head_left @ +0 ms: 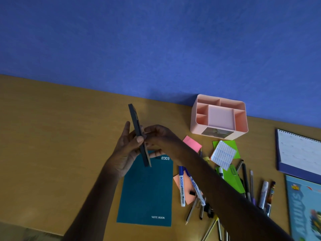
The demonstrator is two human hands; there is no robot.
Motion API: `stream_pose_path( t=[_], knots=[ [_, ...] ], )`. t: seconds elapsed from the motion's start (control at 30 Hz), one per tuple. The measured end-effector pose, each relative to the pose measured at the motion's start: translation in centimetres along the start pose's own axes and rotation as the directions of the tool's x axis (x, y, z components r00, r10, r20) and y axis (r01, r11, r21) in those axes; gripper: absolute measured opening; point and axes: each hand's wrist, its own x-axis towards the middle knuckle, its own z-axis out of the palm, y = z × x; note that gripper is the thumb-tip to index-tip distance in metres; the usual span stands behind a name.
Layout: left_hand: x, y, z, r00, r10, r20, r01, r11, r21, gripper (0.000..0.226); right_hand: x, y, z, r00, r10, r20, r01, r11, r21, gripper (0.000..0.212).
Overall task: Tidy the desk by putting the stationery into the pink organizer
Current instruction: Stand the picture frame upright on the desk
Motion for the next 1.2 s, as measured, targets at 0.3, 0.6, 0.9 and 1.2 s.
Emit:
stream_pose_path(
  t=[0.3,0.6,0.9,1.2],
  knots=[
    [-0.5,1.6,0.6,0.999,0.026,-0.031,-0.022,0.992,0.124,0.164,0.6,-1.1,-1.2,0.998,-0.034,0.058,0.049,0.958,-0.284,0.039],
    [-0.5,1.7,0.6,0.969,0.183,-0.165,-0.077,0.861,0.503,0.150,2.2,-0.3,-2.4,0.920,-0.391,-0.017,0.169,0.435,-0.884,0.038],
    [0.5,1.4,-0.5,0.841,0.480,-0.251,-0.337,0.826,0.452,0.054,6.1,1.4,-3.1,0.738,-0.659,-0.145,0.144,0.364,-0.920,0.012],
    [2.9,3.6,-2.5,0.808,0.522,-0.274,-0.416,0.834,0.363,0.051,9.2,-0.8,-4.0,0.707,-0.684,-0.182,0.215,0.453,-0.865,0.017]
  ],
)
